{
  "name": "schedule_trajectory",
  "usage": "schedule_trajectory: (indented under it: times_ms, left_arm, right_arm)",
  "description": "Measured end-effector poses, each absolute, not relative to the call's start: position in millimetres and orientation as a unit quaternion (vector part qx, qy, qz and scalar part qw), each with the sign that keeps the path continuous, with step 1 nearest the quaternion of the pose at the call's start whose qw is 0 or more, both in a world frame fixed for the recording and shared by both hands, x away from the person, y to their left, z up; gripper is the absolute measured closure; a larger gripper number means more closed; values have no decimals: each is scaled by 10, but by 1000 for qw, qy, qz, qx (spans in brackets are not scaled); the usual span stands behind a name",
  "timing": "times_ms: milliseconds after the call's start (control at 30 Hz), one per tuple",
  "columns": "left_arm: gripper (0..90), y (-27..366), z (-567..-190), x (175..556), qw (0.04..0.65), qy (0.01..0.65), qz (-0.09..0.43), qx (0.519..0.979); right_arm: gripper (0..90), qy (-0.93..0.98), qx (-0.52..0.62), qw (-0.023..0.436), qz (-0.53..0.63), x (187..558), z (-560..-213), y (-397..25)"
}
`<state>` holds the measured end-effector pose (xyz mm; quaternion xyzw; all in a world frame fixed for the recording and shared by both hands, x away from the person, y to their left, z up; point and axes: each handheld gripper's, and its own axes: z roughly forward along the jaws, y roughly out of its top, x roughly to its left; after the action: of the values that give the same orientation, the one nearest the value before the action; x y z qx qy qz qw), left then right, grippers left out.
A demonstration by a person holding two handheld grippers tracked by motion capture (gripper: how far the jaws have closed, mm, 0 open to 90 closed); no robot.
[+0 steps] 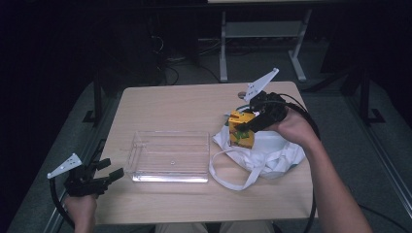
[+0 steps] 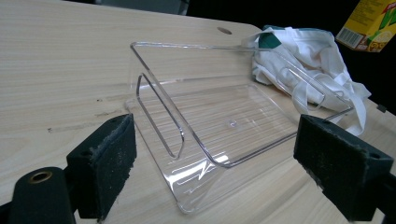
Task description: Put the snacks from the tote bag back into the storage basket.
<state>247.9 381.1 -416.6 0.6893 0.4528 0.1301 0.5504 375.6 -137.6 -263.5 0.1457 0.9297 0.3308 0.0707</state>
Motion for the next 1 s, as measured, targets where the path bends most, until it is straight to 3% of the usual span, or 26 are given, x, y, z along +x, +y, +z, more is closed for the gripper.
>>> schedule_trajectory:
  times_ms: [1000]
  left_arm:
    - [126,3823,-4170,2481,551,455,129,688]
  right_arm:
    - [517,931,95,62,348,3733,-2588,-935]
